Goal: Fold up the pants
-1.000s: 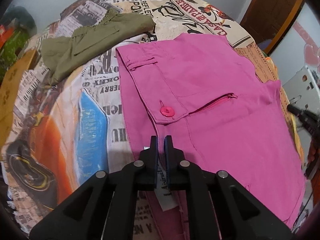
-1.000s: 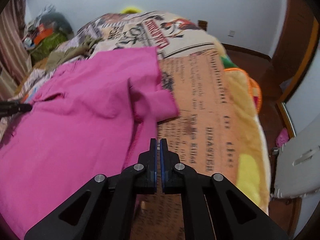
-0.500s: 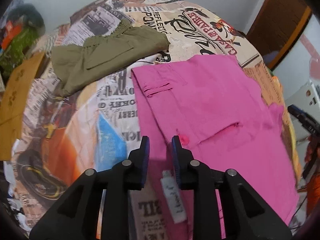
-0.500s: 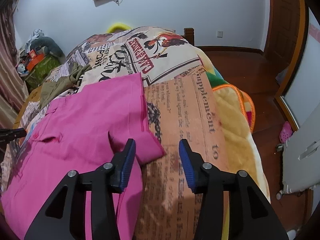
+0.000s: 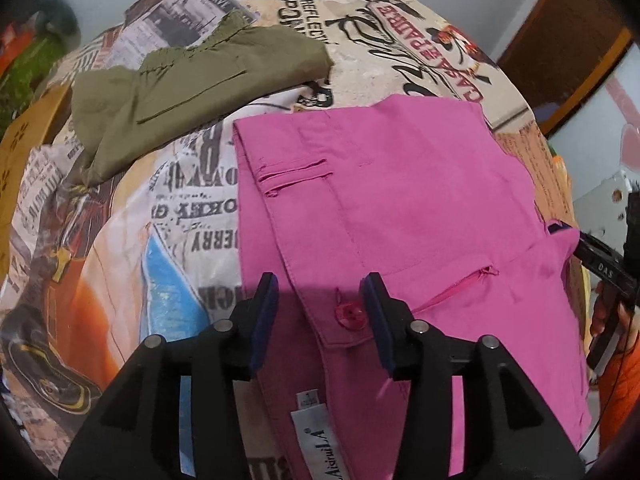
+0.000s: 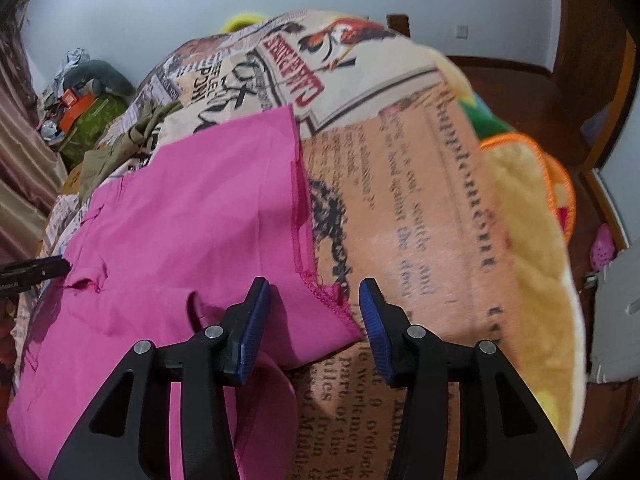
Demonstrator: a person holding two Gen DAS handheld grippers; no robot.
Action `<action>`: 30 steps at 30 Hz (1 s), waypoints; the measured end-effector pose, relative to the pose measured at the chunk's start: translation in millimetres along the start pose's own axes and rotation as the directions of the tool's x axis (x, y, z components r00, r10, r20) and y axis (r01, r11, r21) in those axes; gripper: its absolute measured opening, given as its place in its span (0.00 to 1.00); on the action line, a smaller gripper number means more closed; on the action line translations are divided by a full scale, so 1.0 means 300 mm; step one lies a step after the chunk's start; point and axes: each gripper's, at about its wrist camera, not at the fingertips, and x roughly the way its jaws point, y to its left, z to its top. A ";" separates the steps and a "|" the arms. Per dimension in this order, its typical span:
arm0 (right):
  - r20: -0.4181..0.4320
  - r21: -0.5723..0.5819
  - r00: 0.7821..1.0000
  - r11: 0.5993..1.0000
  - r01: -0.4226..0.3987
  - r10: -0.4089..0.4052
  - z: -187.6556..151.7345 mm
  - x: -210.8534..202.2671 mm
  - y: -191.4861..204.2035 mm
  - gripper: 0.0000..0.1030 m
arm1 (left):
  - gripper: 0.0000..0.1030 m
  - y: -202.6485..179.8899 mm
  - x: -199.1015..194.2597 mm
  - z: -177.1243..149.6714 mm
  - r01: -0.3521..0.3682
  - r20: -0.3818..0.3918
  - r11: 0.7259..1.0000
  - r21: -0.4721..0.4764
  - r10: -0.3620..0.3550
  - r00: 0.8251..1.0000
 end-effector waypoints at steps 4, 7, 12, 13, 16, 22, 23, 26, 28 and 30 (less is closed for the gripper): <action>-0.007 -0.013 0.999 0.999 -0.032 0.031 -0.025 0.011 0.007 0.18 | 0.17 -0.037 0.009 -0.002 -0.102 0.021 0.993 0.067 0.101 0.995; 0.002 -0.052 1.000 0.999 -0.008 0.008 -0.038 0.007 0.024 0.08 | 0.09 -0.037 0.014 -0.004 -0.117 0.035 0.990 0.073 0.114 0.993; 0.018 -0.142 0.998 0.988 0.054 -0.052 -0.054 0.001 0.050 0.04 | 0.07 -0.040 0.013 -0.008 -0.160 0.044 0.981 0.107 0.157 0.987; 0.013 -0.160 0.998 0.985 0.060 -0.058 -0.059 0.000 0.052 0.04 | 0.07 -0.039 0.013 -0.009 -0.169 0.046 0.980 0.109 0.165 0.985; 0.013 -0.190 0.996 0.978 0.087 -0.086 -0.071 -0.002 0.046 0.03 | 0.07 -0.015 0.020 -0.007 -0.197 0.042 0.976 0.098 0.193 0.980; -0.006 -0.207 0.988 0.967 0.148 -0.153 -0.077 0.008 0.026 0.03 | 0.07 0.014 0.040 -0.006 -0.188 0.025 0.980 0.068 0.187 0.982; -0.023 -0.200 0.987 0.968 0.152 -0.160 -0.073 0.011 0.013 0.03 | 0.07 0.009 0.040 -0.007 -0.196 0.027 0.977 0.080 0.194 0.981; -0.059 -0.154 0.981 0.973 0.172 -0.183 -0.057 -0.010 -0.030 0.03 | 0.07 -0.002 0.023 -0.015 -0.203 0.041 0.972 0.120 0.199 0.979; -0.044 -0.105 0.988 0.984 0.145 -0.150 -0.053 -0.058 -0.050 0.04 | 0.07 0.015 -0.005 -0.019 -0.189 0.039 0.977 0.101 0.186 0.982; -0.008 -0.068 0.994 0.992 0.109 -0.110 -0.043 -0.113 -0.056 0.07 | 0.07 0.035 -0.038 -0.023 -0.158 0.050 0.985 0.067 0.155 0.987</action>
